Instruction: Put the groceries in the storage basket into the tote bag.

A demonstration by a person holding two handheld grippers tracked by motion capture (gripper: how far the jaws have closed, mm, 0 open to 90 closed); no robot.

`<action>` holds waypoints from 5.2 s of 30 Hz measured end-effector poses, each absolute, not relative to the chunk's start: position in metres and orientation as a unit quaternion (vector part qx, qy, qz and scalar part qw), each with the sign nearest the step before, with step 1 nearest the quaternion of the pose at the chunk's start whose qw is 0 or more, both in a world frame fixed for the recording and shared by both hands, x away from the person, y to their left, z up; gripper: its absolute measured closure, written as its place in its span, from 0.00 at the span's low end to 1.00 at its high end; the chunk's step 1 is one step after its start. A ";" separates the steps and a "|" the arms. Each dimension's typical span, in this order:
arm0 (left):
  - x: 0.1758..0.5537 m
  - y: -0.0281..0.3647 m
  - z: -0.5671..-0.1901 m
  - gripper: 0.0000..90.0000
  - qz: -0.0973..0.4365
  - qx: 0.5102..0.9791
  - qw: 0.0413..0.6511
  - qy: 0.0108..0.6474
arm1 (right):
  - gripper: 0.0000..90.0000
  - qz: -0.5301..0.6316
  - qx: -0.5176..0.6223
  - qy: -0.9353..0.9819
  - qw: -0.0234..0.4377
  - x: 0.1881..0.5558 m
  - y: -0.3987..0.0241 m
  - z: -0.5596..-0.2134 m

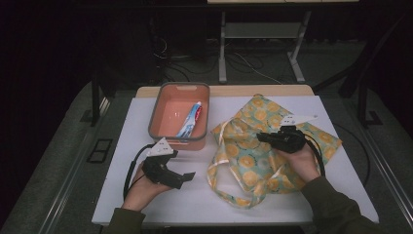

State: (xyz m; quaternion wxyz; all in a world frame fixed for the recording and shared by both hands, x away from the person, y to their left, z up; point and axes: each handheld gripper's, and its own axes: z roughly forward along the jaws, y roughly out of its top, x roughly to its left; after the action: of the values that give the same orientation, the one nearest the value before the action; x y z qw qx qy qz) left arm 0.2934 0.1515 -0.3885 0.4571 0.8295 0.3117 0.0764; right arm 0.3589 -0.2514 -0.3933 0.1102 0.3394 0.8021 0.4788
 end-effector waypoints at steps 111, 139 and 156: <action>0.500 0.130 -0.381 0.83 0.121 0.850 0.283 0.427 | 0.99 0.486 0.332 0.801 0.110 0.355 -0.254 -0.392; 0.410 0.131 -0.310 0.84 0.103 0.859 0.380 0.328 | 0.99 0.478 0.333 0.804 0.121 0.354 -0.253 -0.393; 0.344 0.093 -0.338 0.84 0.061 0.880 0.398 0.252 | 0.99 0.475 0.332 0.805 0.123 0.355 -0.252 -0.394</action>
State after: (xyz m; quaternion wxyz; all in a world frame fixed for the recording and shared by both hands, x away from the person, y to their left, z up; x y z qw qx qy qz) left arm 0.3440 0.0931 -0.3384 0.3981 0.8800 0.2517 0.0610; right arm 0.3546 -0.2516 -0.3936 0.1226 0.3323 0.8053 0.4755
